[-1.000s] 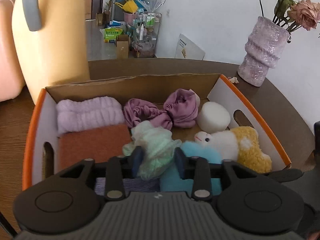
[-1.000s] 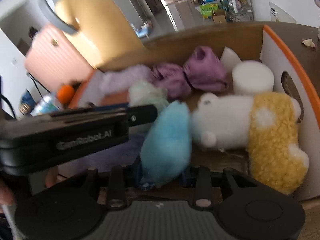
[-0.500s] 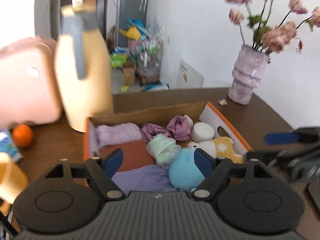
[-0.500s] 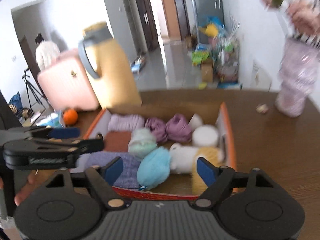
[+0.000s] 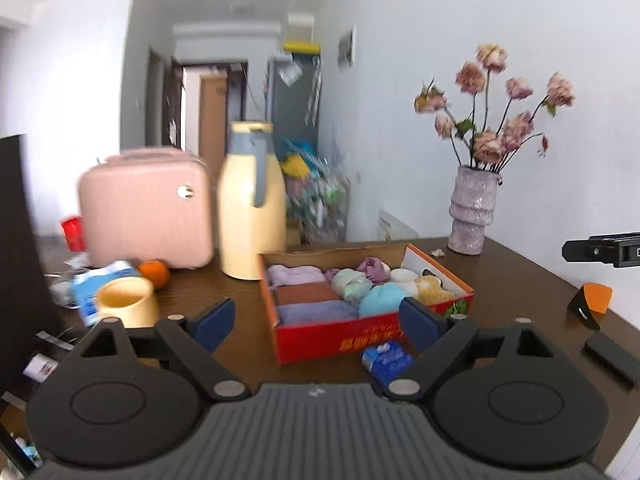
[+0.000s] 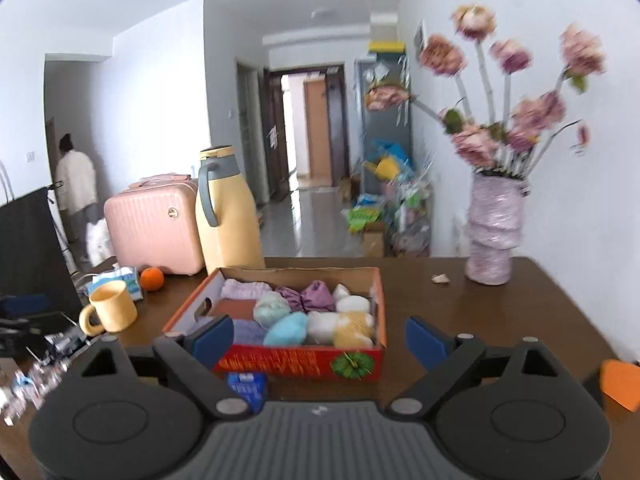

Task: Organize soft objects
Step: 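Withdraw both grippers from the box back over the table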

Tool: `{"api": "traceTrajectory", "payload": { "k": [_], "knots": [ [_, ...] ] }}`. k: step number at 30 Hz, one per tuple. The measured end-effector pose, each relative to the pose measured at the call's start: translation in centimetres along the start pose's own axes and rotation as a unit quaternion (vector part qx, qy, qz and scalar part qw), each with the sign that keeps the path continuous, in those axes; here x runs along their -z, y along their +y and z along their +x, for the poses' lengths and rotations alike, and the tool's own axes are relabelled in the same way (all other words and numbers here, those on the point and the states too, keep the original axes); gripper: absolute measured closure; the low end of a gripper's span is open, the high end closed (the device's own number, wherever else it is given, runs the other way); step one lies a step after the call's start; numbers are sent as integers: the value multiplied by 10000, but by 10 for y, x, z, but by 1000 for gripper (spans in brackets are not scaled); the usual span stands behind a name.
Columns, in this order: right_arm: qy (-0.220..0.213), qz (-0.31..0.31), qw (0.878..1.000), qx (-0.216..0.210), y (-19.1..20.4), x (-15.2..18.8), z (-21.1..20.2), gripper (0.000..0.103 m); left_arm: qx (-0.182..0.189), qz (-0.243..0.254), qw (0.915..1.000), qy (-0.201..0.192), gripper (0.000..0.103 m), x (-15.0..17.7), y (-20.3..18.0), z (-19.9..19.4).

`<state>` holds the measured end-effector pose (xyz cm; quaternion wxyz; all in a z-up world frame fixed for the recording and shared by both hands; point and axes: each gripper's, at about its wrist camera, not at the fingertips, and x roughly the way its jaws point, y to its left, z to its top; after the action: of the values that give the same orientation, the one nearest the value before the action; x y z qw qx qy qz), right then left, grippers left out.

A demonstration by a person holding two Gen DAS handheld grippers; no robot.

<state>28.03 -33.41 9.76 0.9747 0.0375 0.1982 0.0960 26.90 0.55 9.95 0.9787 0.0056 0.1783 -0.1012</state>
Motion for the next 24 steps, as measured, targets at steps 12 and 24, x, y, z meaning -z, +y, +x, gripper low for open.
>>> {"api": "traceTrajectory", "payload": {
  "k": [12,24],
  "knots": [
    [-549,-73,9980,-312,69,157,-122,3,-214,99,9996,-163,4,131,-19,-132],
    [-161,-232,9991,-315,88,180,-121,3,237,264,9994,45,4,140,-37,-122]
  ]
}}
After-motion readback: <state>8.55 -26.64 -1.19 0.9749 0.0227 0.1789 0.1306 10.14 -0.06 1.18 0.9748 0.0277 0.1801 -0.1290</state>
